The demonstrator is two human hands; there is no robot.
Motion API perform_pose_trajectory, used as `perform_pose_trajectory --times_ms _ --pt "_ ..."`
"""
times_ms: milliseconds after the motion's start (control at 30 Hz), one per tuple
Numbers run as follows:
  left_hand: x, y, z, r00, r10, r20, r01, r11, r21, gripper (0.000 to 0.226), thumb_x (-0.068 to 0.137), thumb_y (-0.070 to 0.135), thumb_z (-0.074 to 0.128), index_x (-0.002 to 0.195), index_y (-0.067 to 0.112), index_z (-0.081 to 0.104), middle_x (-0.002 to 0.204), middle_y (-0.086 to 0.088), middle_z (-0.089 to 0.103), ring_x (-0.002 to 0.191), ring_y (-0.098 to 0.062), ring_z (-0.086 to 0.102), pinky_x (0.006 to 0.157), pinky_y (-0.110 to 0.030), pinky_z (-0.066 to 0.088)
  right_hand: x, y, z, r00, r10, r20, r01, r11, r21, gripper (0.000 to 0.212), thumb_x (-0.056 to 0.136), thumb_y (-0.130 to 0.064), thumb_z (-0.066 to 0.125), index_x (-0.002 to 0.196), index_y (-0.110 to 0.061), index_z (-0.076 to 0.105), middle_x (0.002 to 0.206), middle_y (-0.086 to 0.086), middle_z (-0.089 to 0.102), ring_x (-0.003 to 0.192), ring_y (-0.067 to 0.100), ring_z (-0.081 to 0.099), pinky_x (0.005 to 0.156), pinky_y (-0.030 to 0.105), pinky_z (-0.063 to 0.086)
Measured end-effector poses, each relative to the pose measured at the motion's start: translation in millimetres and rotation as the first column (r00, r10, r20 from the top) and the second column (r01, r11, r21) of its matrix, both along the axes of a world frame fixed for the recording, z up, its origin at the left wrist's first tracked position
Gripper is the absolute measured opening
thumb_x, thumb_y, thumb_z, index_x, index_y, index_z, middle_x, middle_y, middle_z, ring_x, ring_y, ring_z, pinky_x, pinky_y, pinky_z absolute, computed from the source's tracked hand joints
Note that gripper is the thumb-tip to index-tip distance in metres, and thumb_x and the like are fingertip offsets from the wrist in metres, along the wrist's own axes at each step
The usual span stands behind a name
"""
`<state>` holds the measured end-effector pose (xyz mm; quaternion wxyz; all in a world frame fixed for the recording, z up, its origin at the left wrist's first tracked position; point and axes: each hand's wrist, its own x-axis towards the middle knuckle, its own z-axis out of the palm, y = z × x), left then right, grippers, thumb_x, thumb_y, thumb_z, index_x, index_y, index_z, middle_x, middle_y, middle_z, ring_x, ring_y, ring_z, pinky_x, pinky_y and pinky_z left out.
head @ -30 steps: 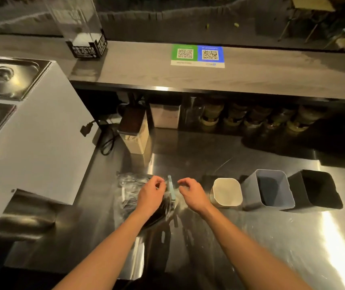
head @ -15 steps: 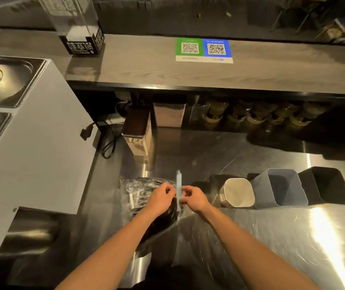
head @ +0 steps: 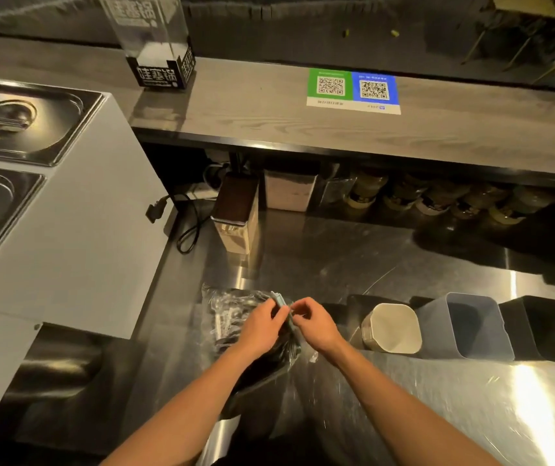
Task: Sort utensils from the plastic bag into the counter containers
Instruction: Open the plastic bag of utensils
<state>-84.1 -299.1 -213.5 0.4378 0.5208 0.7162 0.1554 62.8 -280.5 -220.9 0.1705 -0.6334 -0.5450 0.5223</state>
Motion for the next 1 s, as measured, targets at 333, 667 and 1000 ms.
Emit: perform_pose_trajectory --times_ms 333,667,1000 --pt "11.8 1.6 5.6 0.979 0.0 0.204 0.008 0.999 -0.039 0.02 0.099 0.013 0.055 0.113 0.023 0.066 0.082 0.002 0.068 0.068 -0.007 0.062 0.059 -0.019 0.048 -5.9 32.3 24.6 0.906 0.221 0.362 -0.287 0.947 0.141 0.041 0.101 -0.049 0.042 0.091 -0.022 0.072 0.092 -0.003 0.071 0.086 0.017 0.064 0.074 0.036 0.05" --pt "18.6 1.7 -9.2 0.978 0.066 0.198 -0.049 0.994 -0.093 0.013 0.091 0.033 0.057 0.082 0.026 0.064 0.064 0.001 0.061 0.062 -0.017 0.059 0.068 -0.05 0.054 -12.4 30.6 23.1 0.919 0.137 0.37 -0.195 0.973 0.122 0.035 0.1 -0.034 0.04 0.084 -0.017 0.066 0.086 0.002 0.069 0.081 0.024 0.062 0.073 0.039 0.05" --pt "22.3 2.0 2.9 0.998 -0.059 -0.003 0.059 0.998 -0.032 0.027 0.098 0.027 0.055 0.083 0.005 0.058 0.079 -0.017 0.066 0.065 -0.02 0.051 0.061 -0.035 0.041 -15.1 27.0 22.2 0.921 0.053 0.386 -0.092 0.992 0.083 0.034 0.102 -0.03 0.039 0.089 -0.015 0.067 0.09 0.004 0.07 0.082 0.026 0.061 0.069 0.035 0.046"
